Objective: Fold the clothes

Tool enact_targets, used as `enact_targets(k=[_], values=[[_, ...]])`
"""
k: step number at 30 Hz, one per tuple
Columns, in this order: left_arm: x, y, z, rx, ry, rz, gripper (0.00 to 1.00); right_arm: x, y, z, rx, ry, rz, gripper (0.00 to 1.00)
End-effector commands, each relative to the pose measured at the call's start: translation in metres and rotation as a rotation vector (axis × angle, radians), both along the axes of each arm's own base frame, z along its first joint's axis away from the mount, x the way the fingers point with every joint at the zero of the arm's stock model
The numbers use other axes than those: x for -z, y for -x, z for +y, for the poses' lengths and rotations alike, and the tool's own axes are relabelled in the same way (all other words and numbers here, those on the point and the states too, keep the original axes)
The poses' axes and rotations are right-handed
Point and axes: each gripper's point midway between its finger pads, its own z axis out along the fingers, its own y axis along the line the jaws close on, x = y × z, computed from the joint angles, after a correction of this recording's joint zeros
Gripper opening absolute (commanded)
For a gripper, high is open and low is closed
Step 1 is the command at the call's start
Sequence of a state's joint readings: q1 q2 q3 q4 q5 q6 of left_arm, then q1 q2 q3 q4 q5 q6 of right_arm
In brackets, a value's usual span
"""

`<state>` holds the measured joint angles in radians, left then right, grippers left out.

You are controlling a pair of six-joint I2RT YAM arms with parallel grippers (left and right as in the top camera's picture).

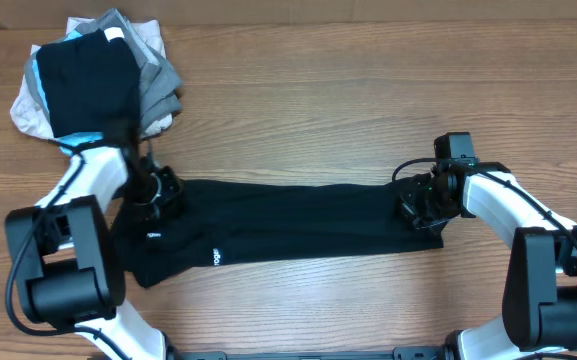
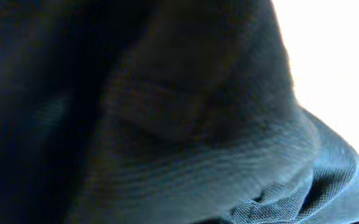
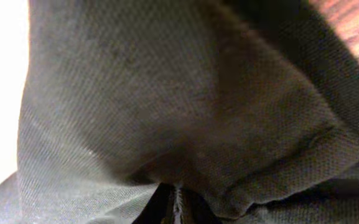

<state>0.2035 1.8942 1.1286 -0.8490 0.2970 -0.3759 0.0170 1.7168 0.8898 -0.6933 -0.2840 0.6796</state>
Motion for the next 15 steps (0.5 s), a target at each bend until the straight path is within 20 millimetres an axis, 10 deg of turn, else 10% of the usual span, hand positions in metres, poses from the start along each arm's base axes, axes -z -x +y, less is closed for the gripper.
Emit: enact_targets(k=[1, 15], values=[[0.028, 0.026, 0.056, -0.083, -0.188, 0.125, 0.04, 0.020, 0.007, -0.016, -0.013, 0.128, 0.037, 0.07], [0.026, 0.024, 0.059, -0.124, -0.178, 0.120, 0.08, -0.019, -0.027, 0.002, -0.060, 0.132, -0.021, 0.13]])
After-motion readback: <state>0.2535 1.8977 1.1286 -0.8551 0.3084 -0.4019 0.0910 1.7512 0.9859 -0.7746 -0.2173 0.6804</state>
